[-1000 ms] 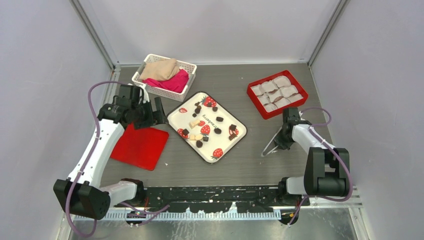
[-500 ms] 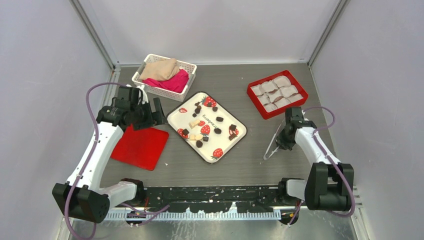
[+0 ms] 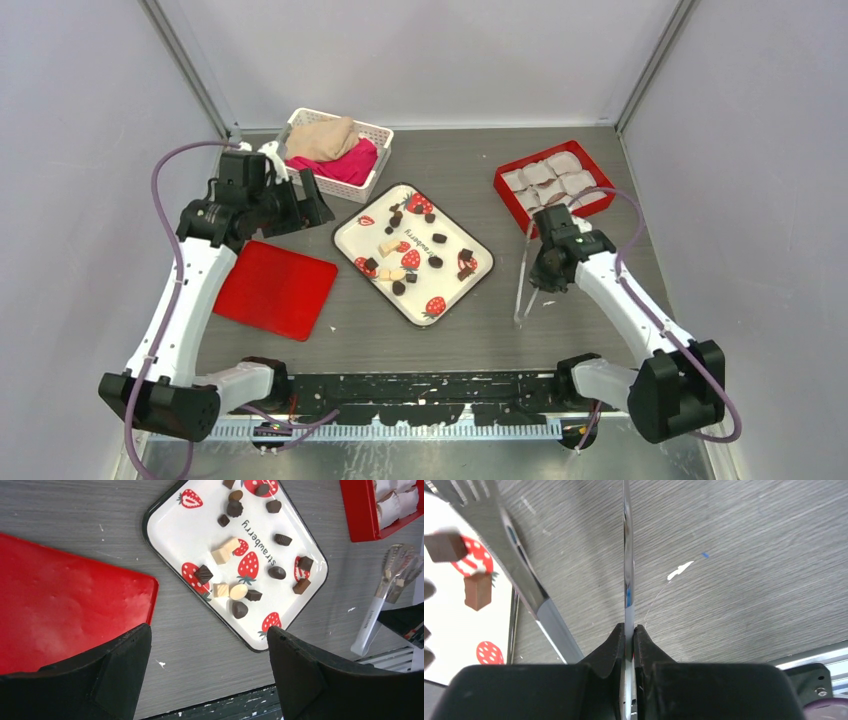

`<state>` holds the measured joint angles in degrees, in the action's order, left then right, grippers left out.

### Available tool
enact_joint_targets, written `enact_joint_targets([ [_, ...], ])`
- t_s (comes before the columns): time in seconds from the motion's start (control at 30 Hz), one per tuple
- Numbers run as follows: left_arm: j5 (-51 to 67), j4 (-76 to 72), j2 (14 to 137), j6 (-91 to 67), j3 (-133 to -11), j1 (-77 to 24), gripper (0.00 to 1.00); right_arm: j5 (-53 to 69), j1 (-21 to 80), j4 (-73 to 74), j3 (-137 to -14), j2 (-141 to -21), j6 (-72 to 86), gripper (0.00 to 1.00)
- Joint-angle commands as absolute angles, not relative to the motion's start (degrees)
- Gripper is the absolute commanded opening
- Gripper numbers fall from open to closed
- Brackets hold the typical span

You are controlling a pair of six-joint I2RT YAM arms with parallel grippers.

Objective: Pack the chocolate

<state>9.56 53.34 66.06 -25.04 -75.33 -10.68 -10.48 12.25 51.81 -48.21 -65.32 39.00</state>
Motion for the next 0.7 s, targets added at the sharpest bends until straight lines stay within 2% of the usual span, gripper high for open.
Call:
enact_joint_targets([
  [0.0,11.34,50.45,66.99,-24.45,-77.51,-10.88,0.86,-17.39,18.41,53.88,-51.32,-68.18,40.3,0.01],
  [0.3,13.67,47.96,68.23,-25.99,-76.09,-10.89,0.86,-18.04,19.3,46.2,-49.05,-76.09,36.95,0.03],
  [0.33,13.6,48.07,68.4,-25.93,-76.17,-10.88,0.86,-18.87,19.3,46.26,-49.6,-76.86,36.58,0.06],
  [0.37,13.5,48.06,68.54,-25.97,-76.2,-10.83,0.86,-19.2,19.33,46.01,-50.19,-77.39,36.13,0.17],
  [0.43,13.07,47.93,68.77,-26.24,-76.1,-10.86,0.86,-20.84,19.29,45.48,-50.96,-77.51,35.77,0.45],
  [0.5,12.95,47.56,69.0,-26.45,-76.09,-10.84,0.86,-22.06,19.31,45.22,-51.87,-76.99,35.6,0.63],
  [0.57,14.73,47.55,69.54,-25.65,-76.61,-10.83,0.86,-23.16,19.32,45.98,-53.08,-76.07,35.82,0.71],
  [0.67,15.69,47.9,70.38,-25.81,-77.26,-10.83,0.86,-24.16,19.27,47.3,-54.77,-73.18,36.83,0.74],
])
